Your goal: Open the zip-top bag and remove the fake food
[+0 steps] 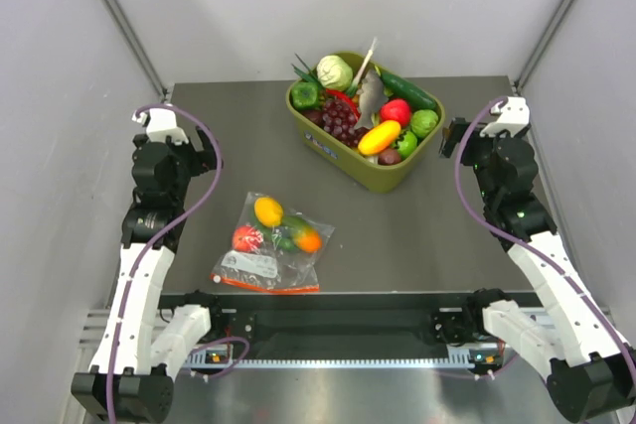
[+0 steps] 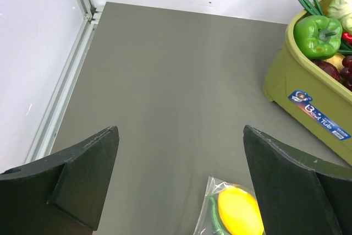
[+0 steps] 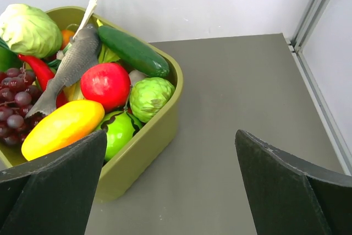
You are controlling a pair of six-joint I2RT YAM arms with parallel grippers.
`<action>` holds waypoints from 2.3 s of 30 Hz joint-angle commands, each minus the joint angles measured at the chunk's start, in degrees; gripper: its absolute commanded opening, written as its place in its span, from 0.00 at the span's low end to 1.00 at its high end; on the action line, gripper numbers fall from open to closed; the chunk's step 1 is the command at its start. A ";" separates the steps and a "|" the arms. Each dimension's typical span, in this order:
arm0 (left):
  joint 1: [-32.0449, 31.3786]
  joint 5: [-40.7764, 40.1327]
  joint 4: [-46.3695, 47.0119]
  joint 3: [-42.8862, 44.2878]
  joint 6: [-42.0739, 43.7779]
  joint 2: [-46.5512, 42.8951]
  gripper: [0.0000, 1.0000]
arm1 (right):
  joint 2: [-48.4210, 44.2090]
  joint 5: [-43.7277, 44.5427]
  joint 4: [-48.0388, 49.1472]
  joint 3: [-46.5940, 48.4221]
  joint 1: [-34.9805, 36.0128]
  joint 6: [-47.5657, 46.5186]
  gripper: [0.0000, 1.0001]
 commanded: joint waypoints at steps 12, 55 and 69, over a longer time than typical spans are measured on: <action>0.11 -2.19 -2.74 0.91 -4.50 3.38 0.98 | -0.52 -1.05 1.24 0.90 -1.74 1.29 1.00; -29.33 -13.54 -2.84 -19.13 -21.91 13.14 0.41 | -1.14 -4.39 1.24 -0.41 -3.85 2.09 1.00; -29.25 -8.88 1.46 -17.90 -20.59 17.19 0.00 | -0.78 -4.74 1.15 -0.41 -4.29 1.91 1.00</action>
